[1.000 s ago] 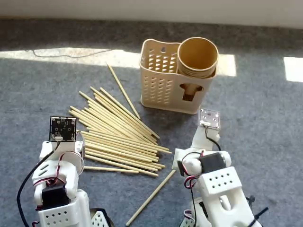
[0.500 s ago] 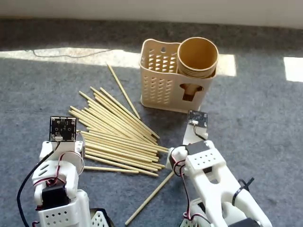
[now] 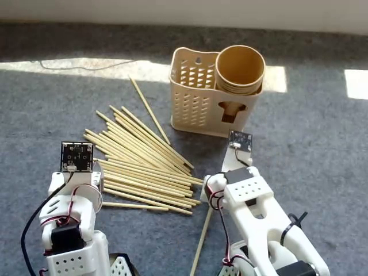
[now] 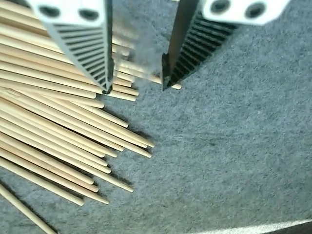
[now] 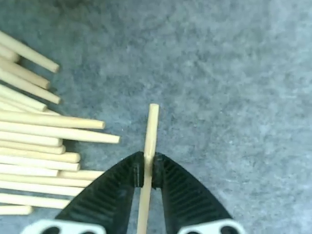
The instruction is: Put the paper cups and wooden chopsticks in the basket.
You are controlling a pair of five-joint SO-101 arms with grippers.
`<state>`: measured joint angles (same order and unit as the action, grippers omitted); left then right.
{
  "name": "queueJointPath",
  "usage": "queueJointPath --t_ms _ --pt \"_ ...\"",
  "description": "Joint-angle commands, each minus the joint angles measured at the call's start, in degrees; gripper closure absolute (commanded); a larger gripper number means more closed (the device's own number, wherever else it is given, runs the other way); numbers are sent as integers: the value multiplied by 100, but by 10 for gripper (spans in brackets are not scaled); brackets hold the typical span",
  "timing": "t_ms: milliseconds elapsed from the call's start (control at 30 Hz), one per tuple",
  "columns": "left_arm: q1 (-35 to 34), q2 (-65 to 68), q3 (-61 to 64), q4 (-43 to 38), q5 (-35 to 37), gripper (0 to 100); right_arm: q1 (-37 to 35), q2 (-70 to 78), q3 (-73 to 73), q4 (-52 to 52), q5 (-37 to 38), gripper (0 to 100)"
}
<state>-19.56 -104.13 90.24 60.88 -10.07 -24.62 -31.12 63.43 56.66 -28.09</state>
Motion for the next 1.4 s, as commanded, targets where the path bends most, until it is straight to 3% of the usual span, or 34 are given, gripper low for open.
queueJointPath --t_ms 0,567,733,900,1200,1367 --pt "-57 -40 -40 -88 -9 839 -22 -57 -681 778 -62 993" --pt "-57 -40 -40 -88 -9 839 268 -57 -3345 2404 -53 993" --pt "-277 -40 -40 -97 -9 836 277 -57 -4110 2835 457 993" --pt "-418 -40 -48 -123 -9 836 277 -57 -5147 3363 510 993" --pt "-409 -40 -48 -123 -9 835 277 -13 -7336 3345 510 993" --pt "-409 -40 -48 -123 -9 835 277 -31 -8268 2510 510 993"
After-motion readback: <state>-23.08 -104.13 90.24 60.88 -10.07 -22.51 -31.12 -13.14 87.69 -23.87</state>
